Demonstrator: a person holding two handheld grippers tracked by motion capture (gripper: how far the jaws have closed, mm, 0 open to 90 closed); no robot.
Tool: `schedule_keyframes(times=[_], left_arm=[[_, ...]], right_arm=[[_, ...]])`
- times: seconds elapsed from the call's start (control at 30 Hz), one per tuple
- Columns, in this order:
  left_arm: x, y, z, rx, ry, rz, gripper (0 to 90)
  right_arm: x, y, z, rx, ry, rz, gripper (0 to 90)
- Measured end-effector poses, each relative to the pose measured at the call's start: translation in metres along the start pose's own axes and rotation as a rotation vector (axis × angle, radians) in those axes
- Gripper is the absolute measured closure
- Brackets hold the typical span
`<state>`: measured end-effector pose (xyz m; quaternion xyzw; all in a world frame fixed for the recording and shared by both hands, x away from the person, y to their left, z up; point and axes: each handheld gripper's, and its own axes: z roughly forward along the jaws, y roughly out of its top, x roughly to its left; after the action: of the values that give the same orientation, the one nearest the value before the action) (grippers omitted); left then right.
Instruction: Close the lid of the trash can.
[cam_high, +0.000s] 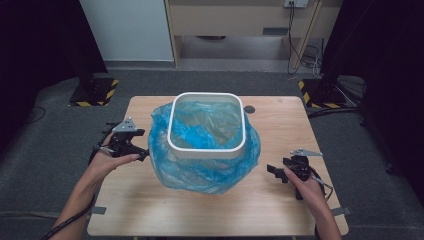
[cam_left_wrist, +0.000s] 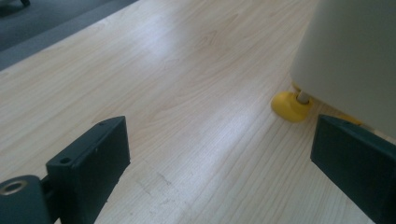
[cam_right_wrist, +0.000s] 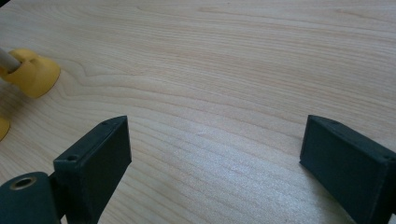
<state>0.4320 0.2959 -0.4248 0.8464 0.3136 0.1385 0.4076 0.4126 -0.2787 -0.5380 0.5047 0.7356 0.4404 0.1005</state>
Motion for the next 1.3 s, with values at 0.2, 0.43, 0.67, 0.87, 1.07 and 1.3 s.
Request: schedule_keyframes(times=[0.2,0.43,0.67,0.87,1.07,1.3], left_arm=[[-0.002,-0.01,0.007,0.015,-0.003,-0.002,4.0],[-0.004,-0.02,0.015,0.029,0.0,-0.003,4.0],[-0.006,-0.032,0.023,0.037,0.002,-0.012,4.1],[-0.006,-0.042,0.027,0.047,0.001,-0.021,4.0],[-0.004,-0.059,0.033,0.056,0.003,-0.049,4.0],[-0.002,-0.078,0.04,0.082,0.011,-0.073,4.0]], right_arm=[[0.0,0.0,0.0,0.0,-0.002,-0.002,8.5],[0.0,0.0,0.0,0.001,-0.003,-0.007,8.5],[0.001,0.0,0.0,0.002,-0.007,-0.009,8.5],[0.001,0.0,0.0,0.003,-0.008,-0.012,8.5],[0.001,0.0,0.0,0.003,-0.007,-0.01,8.5],[0.001,0.0,0.0,0.005,-0.008,-0.012,8.4]])
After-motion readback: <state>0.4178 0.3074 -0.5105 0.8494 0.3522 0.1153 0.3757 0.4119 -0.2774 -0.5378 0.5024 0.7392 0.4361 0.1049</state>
